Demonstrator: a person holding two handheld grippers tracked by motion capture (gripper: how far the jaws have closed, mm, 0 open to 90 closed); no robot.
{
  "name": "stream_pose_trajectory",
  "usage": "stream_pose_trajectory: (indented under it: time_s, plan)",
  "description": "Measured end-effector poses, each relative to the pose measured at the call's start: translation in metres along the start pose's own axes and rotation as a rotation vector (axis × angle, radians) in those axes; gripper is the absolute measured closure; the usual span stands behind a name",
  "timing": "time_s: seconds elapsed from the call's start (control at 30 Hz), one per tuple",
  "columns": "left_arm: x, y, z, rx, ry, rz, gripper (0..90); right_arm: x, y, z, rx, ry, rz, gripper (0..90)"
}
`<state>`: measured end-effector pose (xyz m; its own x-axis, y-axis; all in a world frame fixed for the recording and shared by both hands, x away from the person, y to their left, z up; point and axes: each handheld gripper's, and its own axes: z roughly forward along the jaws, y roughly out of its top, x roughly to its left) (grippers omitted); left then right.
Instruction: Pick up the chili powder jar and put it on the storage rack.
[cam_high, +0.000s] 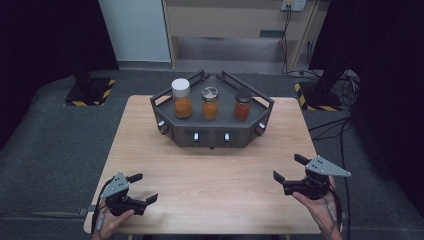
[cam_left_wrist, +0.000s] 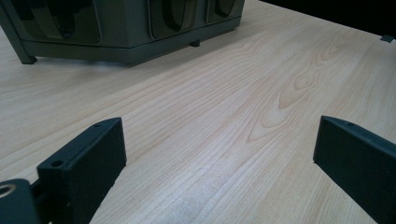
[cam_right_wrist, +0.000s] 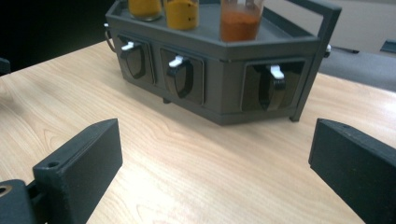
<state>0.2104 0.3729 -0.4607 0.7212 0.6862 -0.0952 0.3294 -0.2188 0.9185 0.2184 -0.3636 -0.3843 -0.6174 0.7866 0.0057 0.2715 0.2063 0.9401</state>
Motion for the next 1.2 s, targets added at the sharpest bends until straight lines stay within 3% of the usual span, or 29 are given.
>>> stream_pose_trajectory:
  time_s: [0.43, 0.67, 0.73, 1.2]
  plan:
    - [0.000, -0.001, -0.001, -0.009, -0.001, -0.005, 1.7, 0.007, -0.031, -0.002, 0.000, 0.001, 0.026, 3.0]
    - [0.000, -0.001, -0.001, -0.008, -0.003, -0.003, 1.7, 0.008, -0.040, 0.003, 0.002, 0.012, 0.017, 3.2]
    - [0.000, -0.001, -0.001, -0.007, -0.004, -0.001, 1.7, 0.011, -0.040, 0.005, 0.012, 0.006, -0.007, 3.2]
    - [-0.001, 0.000, 0.000, -0.004, -0.009, 0.014, 1.7, 0.007, -0.050, 0.011, 0.023, 0.052, -0.034, 3.2]
